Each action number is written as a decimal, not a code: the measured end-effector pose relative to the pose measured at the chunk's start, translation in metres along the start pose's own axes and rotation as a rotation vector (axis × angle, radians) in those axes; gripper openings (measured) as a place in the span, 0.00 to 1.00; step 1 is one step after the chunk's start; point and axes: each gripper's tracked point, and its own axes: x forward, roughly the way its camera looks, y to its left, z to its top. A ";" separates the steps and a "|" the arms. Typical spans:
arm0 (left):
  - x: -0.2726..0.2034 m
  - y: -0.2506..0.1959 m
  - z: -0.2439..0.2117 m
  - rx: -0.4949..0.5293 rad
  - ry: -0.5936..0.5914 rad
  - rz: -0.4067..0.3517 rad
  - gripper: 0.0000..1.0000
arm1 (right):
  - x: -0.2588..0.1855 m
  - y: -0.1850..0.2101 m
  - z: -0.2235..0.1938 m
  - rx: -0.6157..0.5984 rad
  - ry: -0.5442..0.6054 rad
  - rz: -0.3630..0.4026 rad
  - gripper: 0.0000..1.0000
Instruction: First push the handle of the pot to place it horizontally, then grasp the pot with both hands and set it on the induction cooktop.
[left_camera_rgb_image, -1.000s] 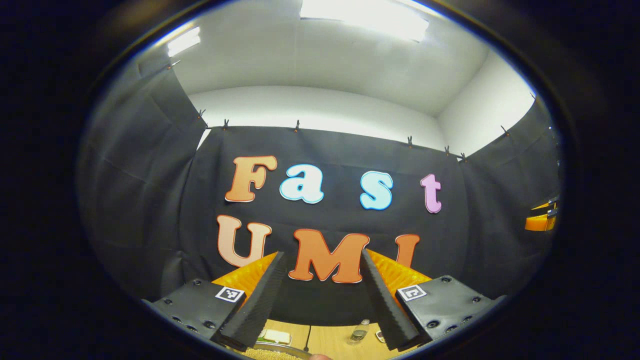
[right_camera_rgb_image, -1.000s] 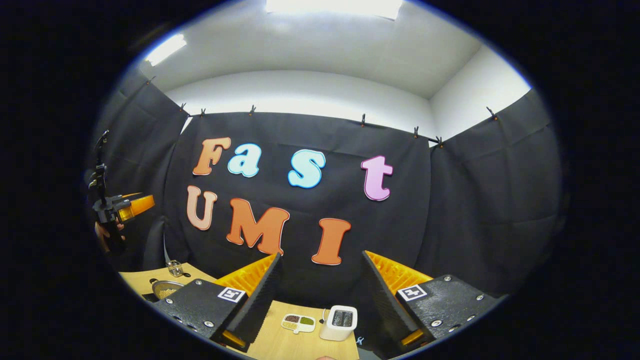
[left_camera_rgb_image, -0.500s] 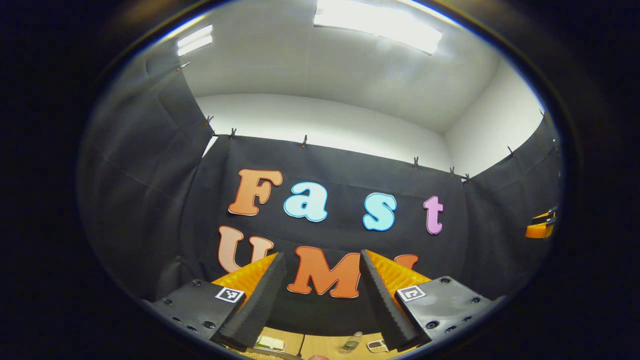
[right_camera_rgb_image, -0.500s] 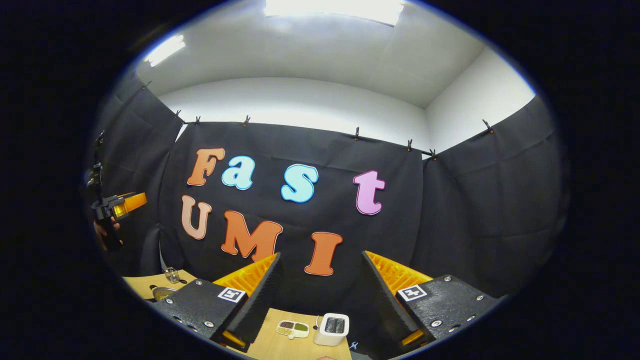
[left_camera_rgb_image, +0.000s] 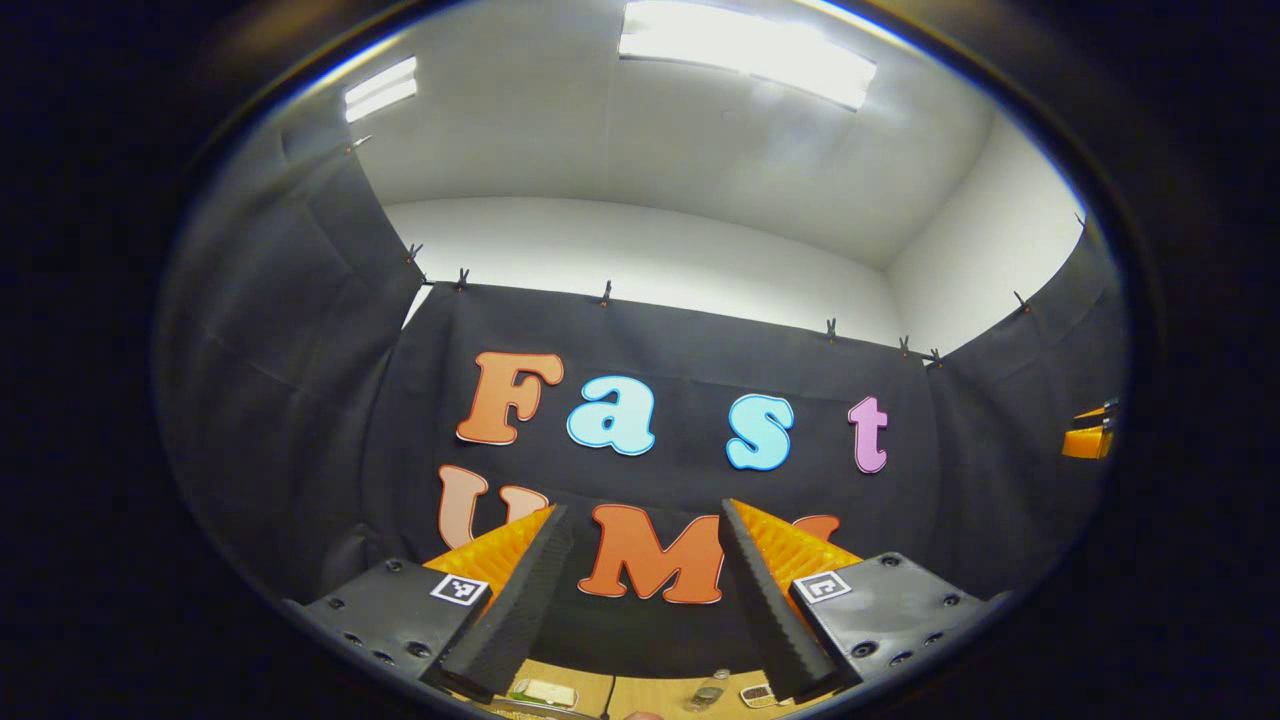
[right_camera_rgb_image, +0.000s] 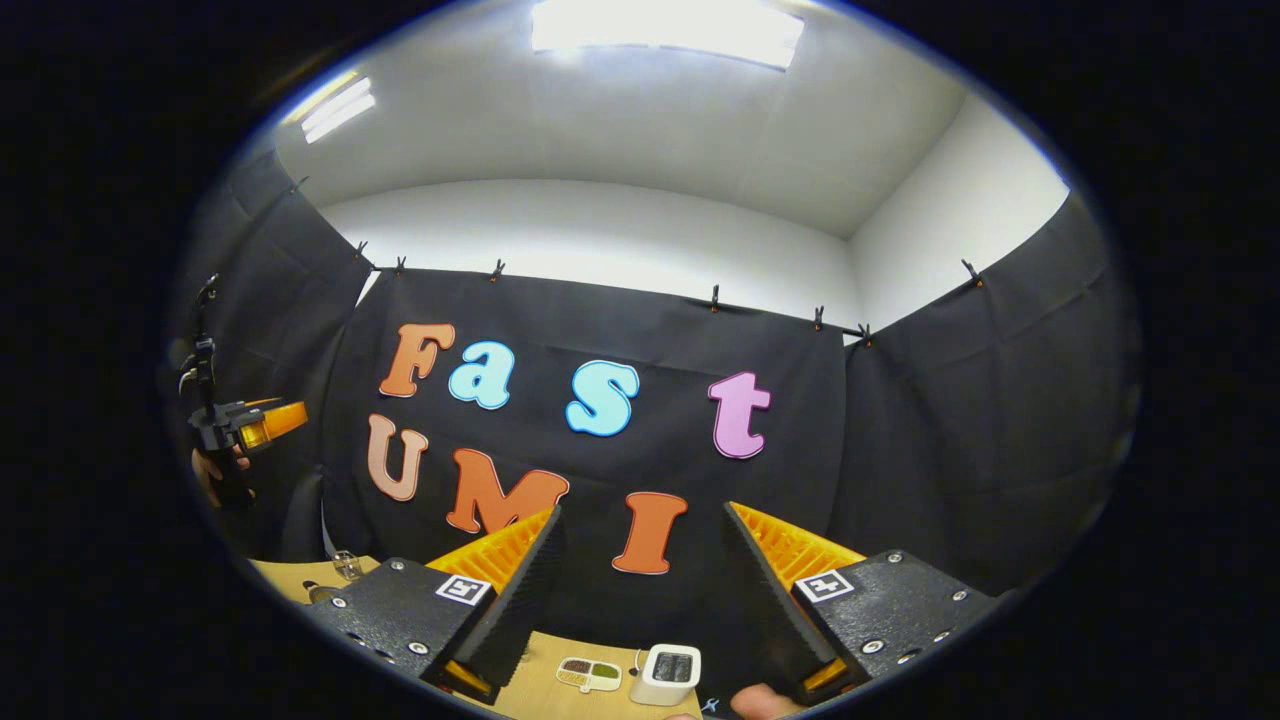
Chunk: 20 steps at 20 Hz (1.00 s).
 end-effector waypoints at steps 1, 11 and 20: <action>0.001 -0.002 0.001 0.000 -0.007 -0.004 0.95 | 0.000 0.000 0.003 -0.004 -0.011 -0.001 0.95; 0.000 0.002 0.008 0.030 -0.045 -0.007 0.96 | 0.008 0.006 -0.004 0.004 -0.005 0.009 0.95; 0.002 0.021 0.001 0.041 -0.057 0.003 0.95 | 0.021 0.018 -0.010 0.005 -0.002 0.011 0.95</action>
